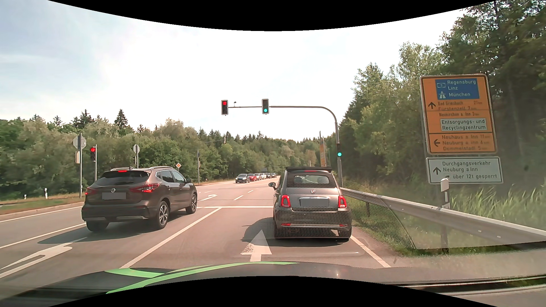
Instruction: Follow the waypoints while adhering to traffic rules and regulations
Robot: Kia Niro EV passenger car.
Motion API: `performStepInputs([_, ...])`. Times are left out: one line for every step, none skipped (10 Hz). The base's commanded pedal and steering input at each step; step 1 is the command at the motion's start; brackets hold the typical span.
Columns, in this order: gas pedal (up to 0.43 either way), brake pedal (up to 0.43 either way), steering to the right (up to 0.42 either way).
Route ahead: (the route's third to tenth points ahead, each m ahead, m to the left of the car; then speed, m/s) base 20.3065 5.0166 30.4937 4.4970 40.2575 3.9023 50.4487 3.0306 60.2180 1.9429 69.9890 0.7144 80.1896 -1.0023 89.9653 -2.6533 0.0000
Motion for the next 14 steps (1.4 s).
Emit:
performStepInputs([0.0,0.213,0.003])
performStepInputs([0.0,0.207,0.003])
performStepInputs([0.0,0.207,0.003])
performStepInputs([0.0,0.152,0.003])
performStepInputs([0.0,0.006,0.003])
performStepInputs([0.0,0.0,0.003])
performStepInputs([0.0,0.0,0.003])
performStepInputs([0.0,0.0,0.003])
performStepInputs([0.0,0.0,0.004])
performStepInputs([0.067,0.0,0.003])
performStepInputs([0.189,0.0,0.003])
performStepInputs([0.197,0.0,0.004])
performStepInputs([0.248,0.0,0.004])
performStepInputs([0.28,0.0,0.003])
